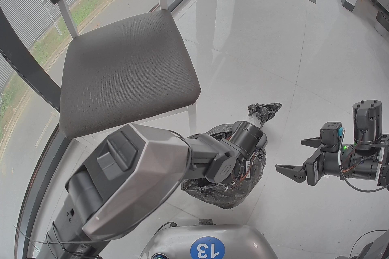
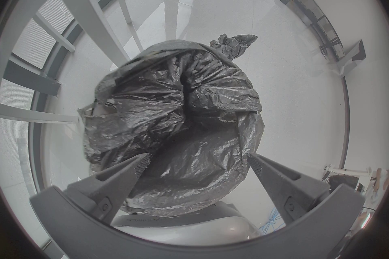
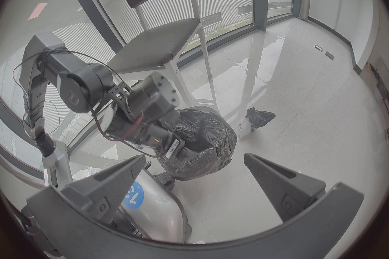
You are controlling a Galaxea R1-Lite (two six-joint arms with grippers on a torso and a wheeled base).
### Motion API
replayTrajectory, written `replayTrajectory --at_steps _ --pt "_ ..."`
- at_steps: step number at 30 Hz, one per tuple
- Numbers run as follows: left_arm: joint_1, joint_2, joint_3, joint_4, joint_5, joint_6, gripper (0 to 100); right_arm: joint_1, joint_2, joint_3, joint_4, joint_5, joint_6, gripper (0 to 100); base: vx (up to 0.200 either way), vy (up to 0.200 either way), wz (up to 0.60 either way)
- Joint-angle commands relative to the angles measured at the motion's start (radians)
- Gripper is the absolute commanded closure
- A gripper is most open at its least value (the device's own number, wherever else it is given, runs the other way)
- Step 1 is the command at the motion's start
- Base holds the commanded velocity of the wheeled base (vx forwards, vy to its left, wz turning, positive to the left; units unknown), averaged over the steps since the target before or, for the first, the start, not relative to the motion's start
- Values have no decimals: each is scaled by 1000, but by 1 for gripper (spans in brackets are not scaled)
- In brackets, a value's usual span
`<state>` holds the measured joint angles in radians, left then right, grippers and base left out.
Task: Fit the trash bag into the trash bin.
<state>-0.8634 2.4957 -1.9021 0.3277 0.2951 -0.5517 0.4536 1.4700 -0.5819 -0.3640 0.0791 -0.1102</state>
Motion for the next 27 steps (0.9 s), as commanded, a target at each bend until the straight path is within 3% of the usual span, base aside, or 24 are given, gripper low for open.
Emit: replayTrajectory --at_steps 1,5,10,15,27 --pt "-16 72 -37 10 -8 -8 0 -4 -4 11 -1 1 0 0 0 0 0" --pt "-36 75 -44 65 -21 -53 0 -4 -5 13 -1 1 0 0 0 0 0" --pt "-83 52 -52 202 -99 -185 0 -9 -5 8 -1 1 0 0 0 0 0" --pt "-126 31 -68 235 -151 -254 0 -9 -7 11 -3 1 0 0 0 0 0" --pt "-63 100 -98 346 -129 -254 0 -24 -10 16 -1 1 1 0 0 0 0"
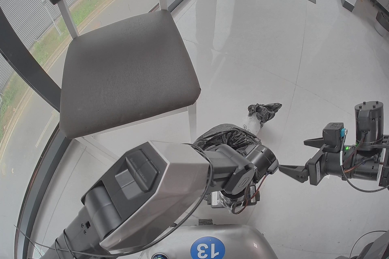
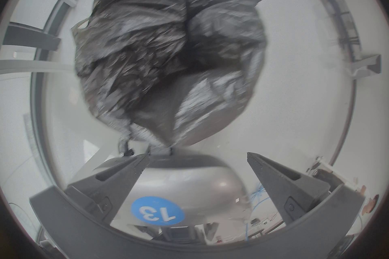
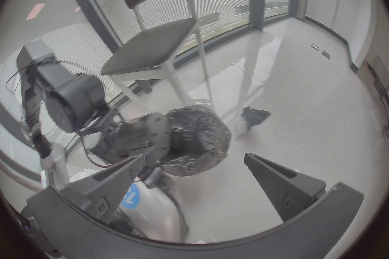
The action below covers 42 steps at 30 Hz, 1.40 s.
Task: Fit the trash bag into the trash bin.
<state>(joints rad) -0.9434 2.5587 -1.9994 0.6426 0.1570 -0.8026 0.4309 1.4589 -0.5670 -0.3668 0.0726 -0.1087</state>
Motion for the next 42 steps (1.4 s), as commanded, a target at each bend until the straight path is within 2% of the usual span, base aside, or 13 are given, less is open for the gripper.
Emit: replayTrajectory --at_steps 1,8,21,23,27,28,29,31,32,33,36,39,42 --pt "18 44 -1 35 10 -4 0 -1 1 3 2 7 0 0 0 0 0" --pt "18 35 -1 40 15 -6 0 -9 0 10 2 7 1 0 0 0 0" --pt "15 -221 -1 201 67 -1 0 -55 -38 55 3 7 3 0 0 0 0" --pt "25 -285 -1 203 78 19 0 -73 -57 78 3 7 4 0 0 0 0" --pt "63 -377 22 192 148 125 0 -109 -78 107 3 7 4 0 0 0 0" --pt "81 -445 117 172 202 190 0 -129 -97 134 3 9 6 0 0 0 0" --pt "81 -445 117 172 202 190 0 -129 -97 134 3 9 6 0 0 0 0" --pt "115 -569 301 46 243 279 0 -158 -124 174 3 7 6 0 0 0 0" --pt "117 -575 314 39 245 284 0 -159 -124 176 3 7 6 0 0 0 0" --pt "149 -658 456 -78 272 372 0 -175 -131 182 3 7 6 0 0 0 0" --pt "230 -784 728 -377 279 568 0 -221 -123 159 -3 7 1 0 0 0 0" --pt "382 -871 1031 -799 248 893 0 -290 -106 128 -1 6 -5 0 0 0 0" --pt "568 -911 1275 -1130 130 1203 0 -350 -92 127 -3 -4 -17 0 0 0 0"
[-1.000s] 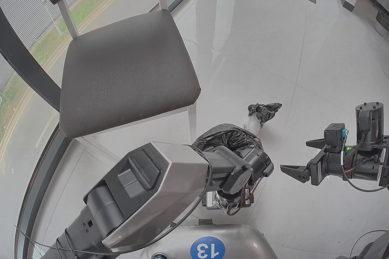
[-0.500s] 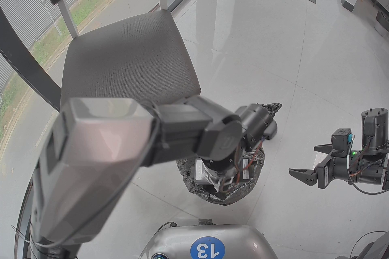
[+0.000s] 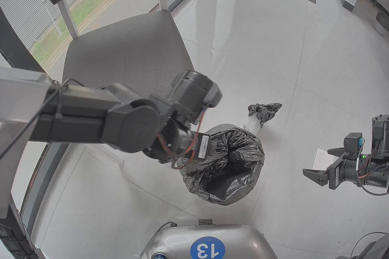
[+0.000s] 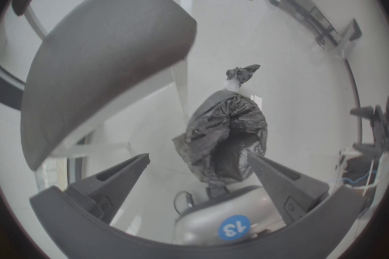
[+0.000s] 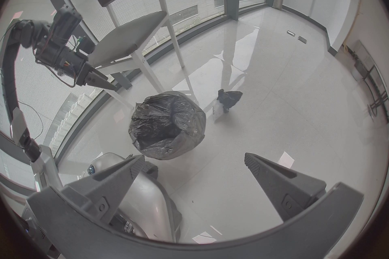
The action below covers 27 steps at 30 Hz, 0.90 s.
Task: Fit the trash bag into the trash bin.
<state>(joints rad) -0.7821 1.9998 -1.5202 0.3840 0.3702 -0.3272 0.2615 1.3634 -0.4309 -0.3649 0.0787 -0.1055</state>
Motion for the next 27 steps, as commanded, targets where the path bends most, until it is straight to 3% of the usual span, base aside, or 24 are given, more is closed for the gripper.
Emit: replayTrajectory --at_steps 1,2,3,8,14,24,27 --pt "434 -357 824 -903 -106 764 0 -189 5 -9 -3 -10 -25 0 0 0 0" --pt "532 -374 891 -952 -174 856 0 -219 13 -3 -6 -10 -45 0 0 0 0" --pt "589 -389 919 -953 -208 875 0 -237 17 0 -6 -10 -63 0 0 0 0" --pt "708 -434 940 -949 -240 806 0 -329 60 -19 -16 -10 -79 0 0 0 0" --pt "762 -446 934 -952 -269 792 0 -427 138 -69 -71 -7 -74 0 0 0 0" --pt "761 -392 933 -1011 -287 783 0 -449 177 -78 -117 -4 -36 0 0 0 0" --pt "762 -403 945 -1011 -286 737 0 -449 186 -74 -117 1 -31 0 0 0 0"
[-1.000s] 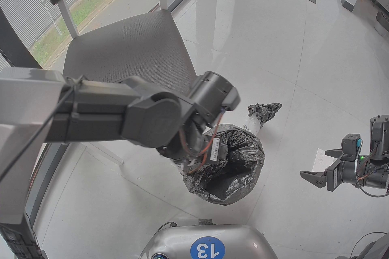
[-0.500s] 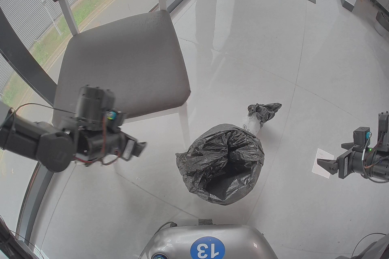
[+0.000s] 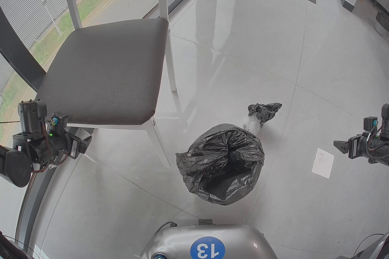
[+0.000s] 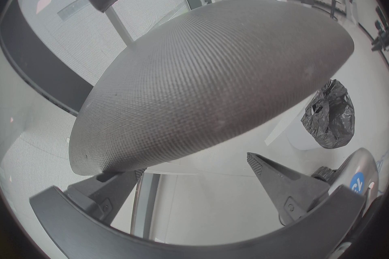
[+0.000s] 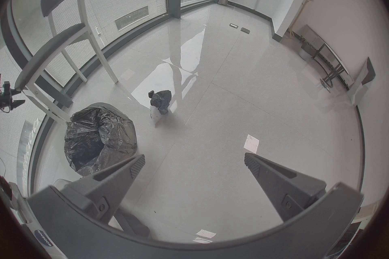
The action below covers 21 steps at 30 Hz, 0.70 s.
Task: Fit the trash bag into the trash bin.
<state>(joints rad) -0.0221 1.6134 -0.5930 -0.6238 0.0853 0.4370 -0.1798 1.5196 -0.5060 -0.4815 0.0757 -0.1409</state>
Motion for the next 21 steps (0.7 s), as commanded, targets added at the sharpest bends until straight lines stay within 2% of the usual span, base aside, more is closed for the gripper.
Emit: replayTrajectory --at_steps 1,8,11,21 --pt "7 -17 25 -4 1 -34 0 -7 36 1 -2 4 9 0 0 0 0" --pt "-9 -7 110 -4 2 -27 0 -6 40 3 -6 6 21 0 0 0 0" --pt "-30 16 116 -5 2 -35 0 -6 36 4 -5 6 23 0 0 0 0" --pt "-28 29 125 -4 2 -34 0 -6 34 7 -5 6 24 0 0 0 0"
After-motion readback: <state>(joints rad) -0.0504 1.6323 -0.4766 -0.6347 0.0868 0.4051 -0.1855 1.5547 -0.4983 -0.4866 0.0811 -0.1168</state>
